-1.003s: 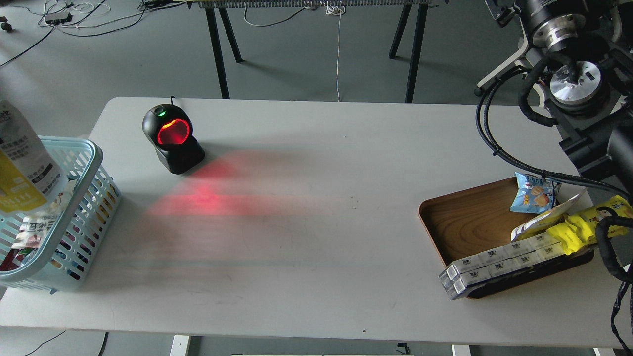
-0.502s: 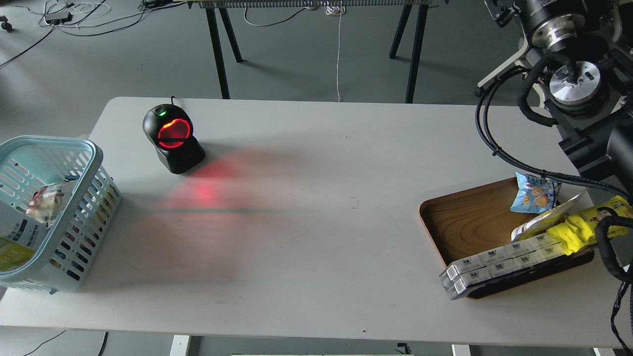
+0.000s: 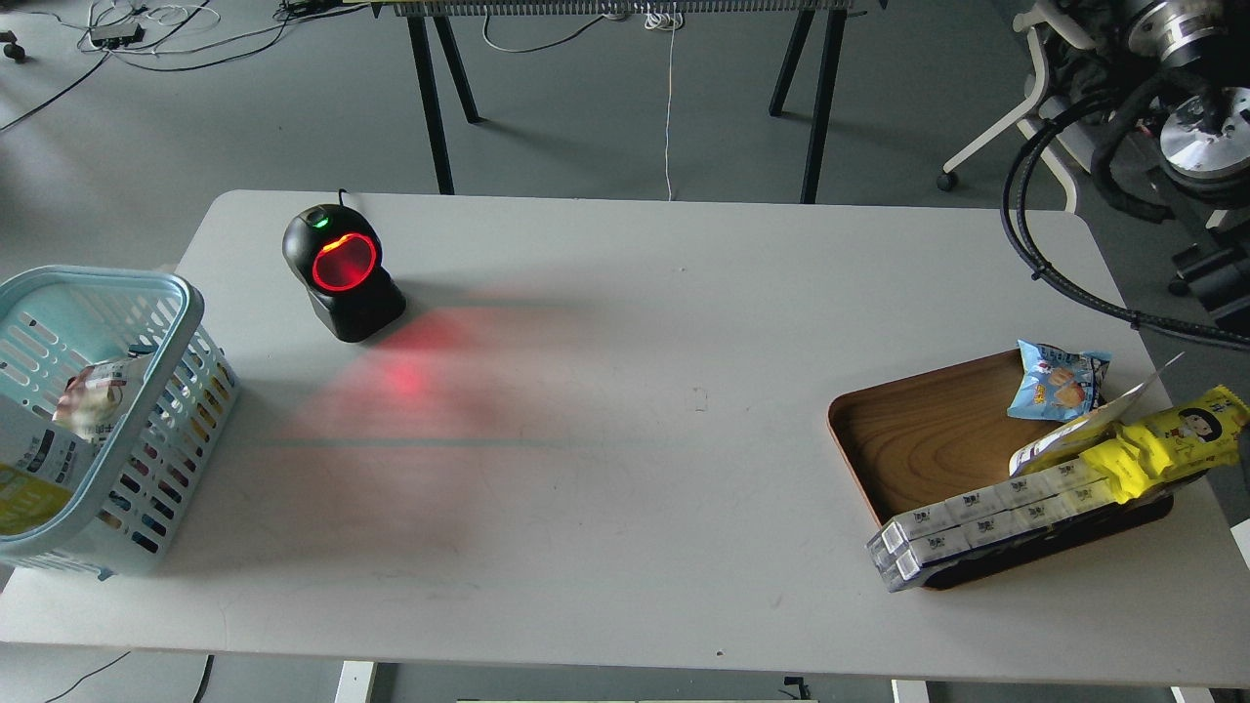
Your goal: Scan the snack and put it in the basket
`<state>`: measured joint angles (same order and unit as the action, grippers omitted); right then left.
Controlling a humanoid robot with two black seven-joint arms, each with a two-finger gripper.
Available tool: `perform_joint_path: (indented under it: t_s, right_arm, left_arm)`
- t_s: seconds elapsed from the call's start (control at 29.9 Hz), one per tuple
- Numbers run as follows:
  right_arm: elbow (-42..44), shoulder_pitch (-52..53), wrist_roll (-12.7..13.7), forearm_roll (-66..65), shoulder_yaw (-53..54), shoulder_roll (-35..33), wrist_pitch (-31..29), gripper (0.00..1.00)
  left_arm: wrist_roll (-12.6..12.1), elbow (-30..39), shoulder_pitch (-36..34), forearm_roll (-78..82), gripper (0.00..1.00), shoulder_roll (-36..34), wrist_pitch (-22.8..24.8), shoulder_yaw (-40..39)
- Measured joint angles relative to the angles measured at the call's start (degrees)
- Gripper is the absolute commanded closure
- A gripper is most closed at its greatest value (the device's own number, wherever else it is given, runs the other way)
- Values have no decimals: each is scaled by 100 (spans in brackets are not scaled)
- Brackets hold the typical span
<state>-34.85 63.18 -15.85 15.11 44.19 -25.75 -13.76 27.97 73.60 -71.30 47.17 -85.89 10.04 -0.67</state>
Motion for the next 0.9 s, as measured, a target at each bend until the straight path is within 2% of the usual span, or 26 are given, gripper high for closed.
perform_joint_path:
  t_s: [0.27,0.5,0.64,0.8,0.9]
  right_arm:
    - [-12,-48,-22,7,197,-216,-83,0]
    - [48,-73,64,9,248,-201,-429,0]
    - [57,-156,285,21,276,-186,-497,0]
    - [67,-346,394,65,289,-178,-899,0]
    - [92,-416,405,107,368,-176,-1008,0]
  left_arm:
    - [2,-2356,-4,-3142,2,1980,1632,-527]
    - [3,-4505,23,-4854,2,3784,1795,-791]
    - [-37,-5506,56,-5723,2,4664,1794,-1157]
    - [-814,-6063,127,-6384,2,5585,1795,-1949]
    - [-1103,-6121,241,-6595,2,5982,1796,-2388]
